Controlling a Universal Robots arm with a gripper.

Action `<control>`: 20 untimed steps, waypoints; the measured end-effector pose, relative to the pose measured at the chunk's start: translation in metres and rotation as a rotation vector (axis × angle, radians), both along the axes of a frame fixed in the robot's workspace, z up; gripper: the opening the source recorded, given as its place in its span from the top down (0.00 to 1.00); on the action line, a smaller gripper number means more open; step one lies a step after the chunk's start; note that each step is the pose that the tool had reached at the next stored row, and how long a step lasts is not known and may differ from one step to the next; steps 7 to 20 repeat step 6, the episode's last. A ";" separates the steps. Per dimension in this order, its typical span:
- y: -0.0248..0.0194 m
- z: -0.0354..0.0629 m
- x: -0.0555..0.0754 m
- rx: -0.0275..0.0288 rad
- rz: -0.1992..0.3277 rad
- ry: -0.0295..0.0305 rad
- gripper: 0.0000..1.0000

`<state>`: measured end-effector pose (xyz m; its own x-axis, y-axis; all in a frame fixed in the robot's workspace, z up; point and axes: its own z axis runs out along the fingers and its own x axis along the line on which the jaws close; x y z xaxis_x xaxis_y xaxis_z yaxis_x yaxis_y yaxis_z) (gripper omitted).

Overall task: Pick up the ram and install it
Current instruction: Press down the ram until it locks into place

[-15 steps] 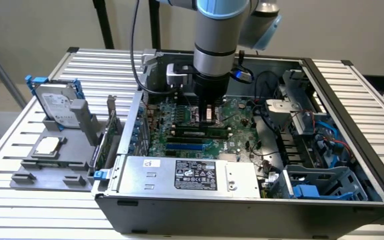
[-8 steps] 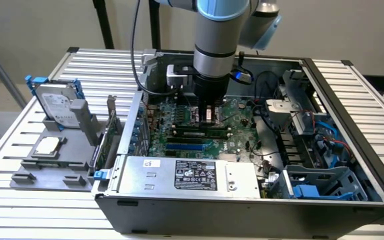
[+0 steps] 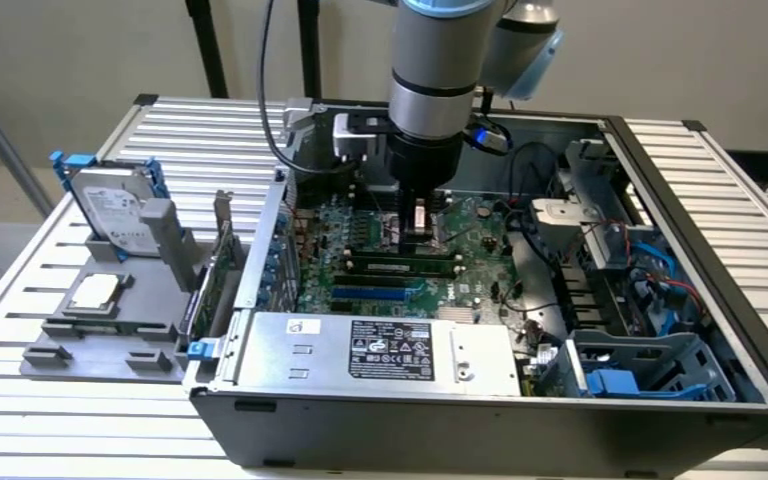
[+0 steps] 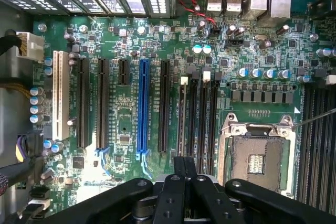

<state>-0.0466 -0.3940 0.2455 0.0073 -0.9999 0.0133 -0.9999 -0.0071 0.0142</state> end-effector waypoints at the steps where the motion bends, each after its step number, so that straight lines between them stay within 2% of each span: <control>1: 0.0000 0.0002 0.000 -0.0004 0.000 0.0003 0.89; 20: 0.0000 0.0002 0.000 -0.0003 0.000 0.0005 0.89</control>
